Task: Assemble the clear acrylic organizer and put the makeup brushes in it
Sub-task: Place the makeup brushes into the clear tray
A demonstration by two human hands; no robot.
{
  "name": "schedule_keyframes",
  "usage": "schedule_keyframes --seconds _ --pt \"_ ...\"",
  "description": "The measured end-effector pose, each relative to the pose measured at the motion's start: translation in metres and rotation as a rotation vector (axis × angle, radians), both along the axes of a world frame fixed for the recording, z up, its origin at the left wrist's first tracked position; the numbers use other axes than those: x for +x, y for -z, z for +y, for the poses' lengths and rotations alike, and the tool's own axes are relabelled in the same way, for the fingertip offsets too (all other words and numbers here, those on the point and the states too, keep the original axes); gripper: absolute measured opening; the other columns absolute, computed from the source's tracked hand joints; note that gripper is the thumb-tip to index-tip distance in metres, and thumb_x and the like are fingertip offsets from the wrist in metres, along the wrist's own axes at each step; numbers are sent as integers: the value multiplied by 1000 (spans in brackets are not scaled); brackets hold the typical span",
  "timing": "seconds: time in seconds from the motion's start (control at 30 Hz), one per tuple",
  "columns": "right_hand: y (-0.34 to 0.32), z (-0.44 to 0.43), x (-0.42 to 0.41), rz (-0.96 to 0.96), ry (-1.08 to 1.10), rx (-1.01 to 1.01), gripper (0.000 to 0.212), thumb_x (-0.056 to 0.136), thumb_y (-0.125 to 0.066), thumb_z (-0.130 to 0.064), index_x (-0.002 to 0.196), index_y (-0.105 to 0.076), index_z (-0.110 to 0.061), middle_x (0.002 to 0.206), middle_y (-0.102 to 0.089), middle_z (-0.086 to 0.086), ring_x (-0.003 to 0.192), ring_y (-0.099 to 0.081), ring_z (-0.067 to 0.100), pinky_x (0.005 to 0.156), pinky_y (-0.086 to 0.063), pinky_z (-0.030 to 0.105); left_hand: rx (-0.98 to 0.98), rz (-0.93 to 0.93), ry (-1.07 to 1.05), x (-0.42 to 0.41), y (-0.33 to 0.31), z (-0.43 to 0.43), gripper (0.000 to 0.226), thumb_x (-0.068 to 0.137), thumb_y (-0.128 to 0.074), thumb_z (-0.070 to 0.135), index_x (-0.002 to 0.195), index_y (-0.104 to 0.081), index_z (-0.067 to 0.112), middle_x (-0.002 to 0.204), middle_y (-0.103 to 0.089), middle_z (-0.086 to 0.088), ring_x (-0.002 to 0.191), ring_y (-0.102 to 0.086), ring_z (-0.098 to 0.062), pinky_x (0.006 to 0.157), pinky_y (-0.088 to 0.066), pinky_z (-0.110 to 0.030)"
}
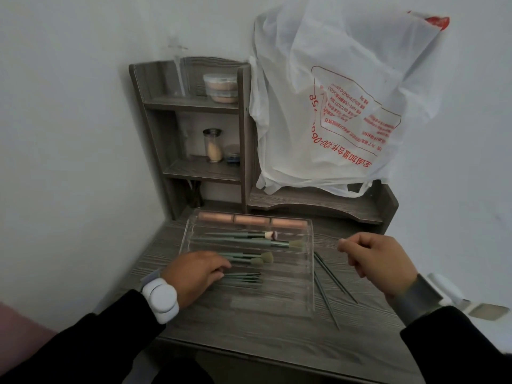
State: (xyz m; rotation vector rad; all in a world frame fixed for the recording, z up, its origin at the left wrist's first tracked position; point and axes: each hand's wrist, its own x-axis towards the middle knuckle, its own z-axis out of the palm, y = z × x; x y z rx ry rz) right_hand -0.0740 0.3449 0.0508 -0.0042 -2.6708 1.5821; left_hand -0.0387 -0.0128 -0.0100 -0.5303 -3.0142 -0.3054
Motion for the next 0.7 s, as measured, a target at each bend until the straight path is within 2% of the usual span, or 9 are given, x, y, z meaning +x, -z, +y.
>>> schedule_keyframes --seconds 0.1,0.17,0.3,0.37,0.43,0.53,0.63,0.7 --pt "1 -1 -2 -4 -7 26 26 87 -71 -28 69 -72 -9 56 -64 2 44 -50 14 51 -45 26 3 85 18 3 -1 0 31 92 -47 42 108 -70 29 103 -70 8 96 -67 -17 81 -50 -27" --pt "1 -1 -3 -6 -8 40 26 87 -71 -29 69 -72 -10 57 -65 3 45 -51 14 51 -46 26 31 135 24 6 -4 2 33 90 -43 47 101 -70 30 96 -68 9 90 -66 -15 74 -53 -29" --pt "7 -3 -8 -21 -6 85 27 85 -73 -31 66 -71 -12 56 -66 1 44 -51 13 53 -47 26 136 140 -28 8 -17 14 42 92 -35 59 104 -68 35 102 -65 18 95 -61 -5 77 -48 -23" --pt "14 -3 -12 -14 17 152 26 84 -73 -33 65 -70 -15 55 -68 -1 44 -53 12 55 -49 26 214 132 -50 6 -26 24 42 92 -35 58 107 -68 36 103 -65 19 94 -60 -3 79 -48 -22" --pt "21 0 -20 -18 62 309 22 81 -72 -35 66 -69 -19 59 -70 -4 53 -61 13 61 -52 26 319 140 -81 1 -38 39 32 94 -43 53 107 -68 36 99 -66 19 89 -60 -3 78 -51 -27" --pt "30 7 -32 -81 65 604 19 80 -63 -37 72 -70 -22 72 -71 -6 74 -67 20 69 -52 25 560 108 -144 -6 -56 72 20 96 -53 39 104 -70 32 89 -69 17 81 -63 -1 74 -53 -26" --pt "41 7 -37 -162 -92 861 25 83 -53 -31 88 -75 -20 88 -75 0 77 -67 20 69 -50 22 777 -21 -188 -10 -62 105 15 96 -55 32 99 -69 33 82 -72 12 67 -67 -4 66 -56 -25" --pt "45 4 -37 -202 -127 901 27 85 -53 -27 95 -75 -14 95 -75 4 76 -65 23 67 -47 22 861 -101 -195 -12 -61 125 13 96 -56 30 98 -68 31 81 -73 9 62 -68 -7 62 -54 -26"
